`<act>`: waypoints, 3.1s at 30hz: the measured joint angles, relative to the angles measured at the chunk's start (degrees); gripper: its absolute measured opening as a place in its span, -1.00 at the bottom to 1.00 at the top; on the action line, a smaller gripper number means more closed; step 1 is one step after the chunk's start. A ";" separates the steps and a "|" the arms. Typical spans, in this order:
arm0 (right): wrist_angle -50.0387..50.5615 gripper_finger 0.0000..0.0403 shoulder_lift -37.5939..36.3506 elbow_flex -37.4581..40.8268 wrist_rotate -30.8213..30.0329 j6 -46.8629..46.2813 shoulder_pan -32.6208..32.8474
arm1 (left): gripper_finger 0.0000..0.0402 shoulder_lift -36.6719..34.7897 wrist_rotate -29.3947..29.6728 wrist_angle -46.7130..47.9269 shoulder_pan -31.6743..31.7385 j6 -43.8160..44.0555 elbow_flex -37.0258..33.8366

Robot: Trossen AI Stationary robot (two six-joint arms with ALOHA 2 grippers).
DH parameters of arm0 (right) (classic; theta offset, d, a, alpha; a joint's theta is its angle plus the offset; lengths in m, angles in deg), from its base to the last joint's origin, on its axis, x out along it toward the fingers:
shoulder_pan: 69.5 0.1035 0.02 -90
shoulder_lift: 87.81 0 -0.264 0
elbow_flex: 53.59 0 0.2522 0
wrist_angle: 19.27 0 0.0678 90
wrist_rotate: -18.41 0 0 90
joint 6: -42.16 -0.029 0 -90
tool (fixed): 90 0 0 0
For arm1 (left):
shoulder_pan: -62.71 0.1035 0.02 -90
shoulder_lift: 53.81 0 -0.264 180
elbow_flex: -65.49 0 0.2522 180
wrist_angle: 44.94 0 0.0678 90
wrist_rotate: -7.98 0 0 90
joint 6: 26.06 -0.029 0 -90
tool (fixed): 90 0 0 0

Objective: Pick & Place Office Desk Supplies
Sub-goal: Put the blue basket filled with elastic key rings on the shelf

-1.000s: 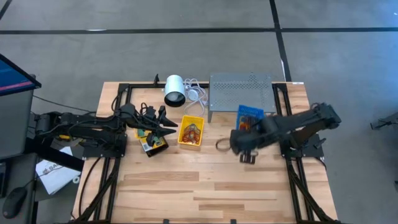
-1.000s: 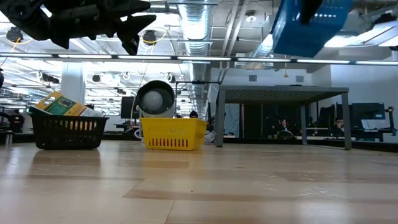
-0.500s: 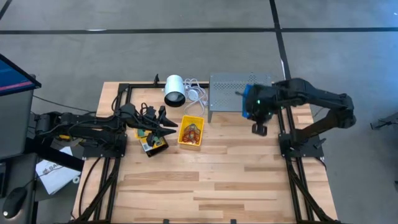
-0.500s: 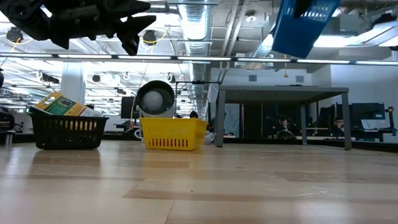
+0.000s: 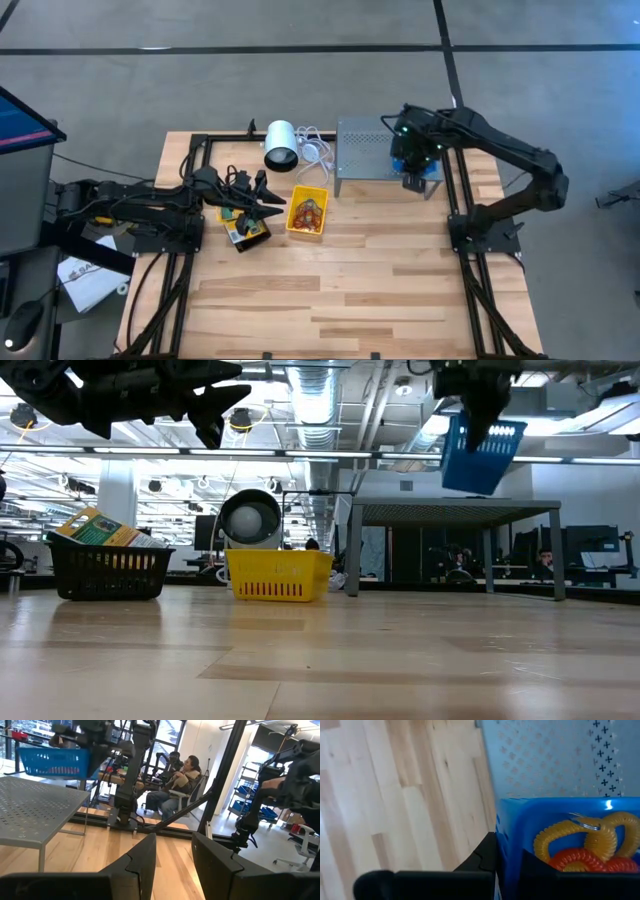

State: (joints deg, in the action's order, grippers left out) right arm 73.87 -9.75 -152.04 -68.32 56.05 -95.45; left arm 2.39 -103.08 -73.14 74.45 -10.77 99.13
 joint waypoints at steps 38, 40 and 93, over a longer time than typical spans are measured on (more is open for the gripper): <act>-4.59 -1.00 -0.07 12.73 -0.41 13.22 -14.25 | -0.39 0.00 0.01 1.03 0.00 -1.97 0.02; -4.45 -1.00 -0.07 12.73 -0.31 13.04 -13.98 | -0.39 0.00 0.02 1.03 0.00 -1.97 0.02; -3.00 -0.06 0.01 12.79 1.32 6.45 -13.07 | -0.39 0.00 0.02 1.00 0.01 -1.92 0.02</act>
State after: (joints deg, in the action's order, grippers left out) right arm 70.87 -9.75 -139.25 -67.01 62.50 -108.52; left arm 2.39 -103.06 -72.14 74.46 -12.69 99.16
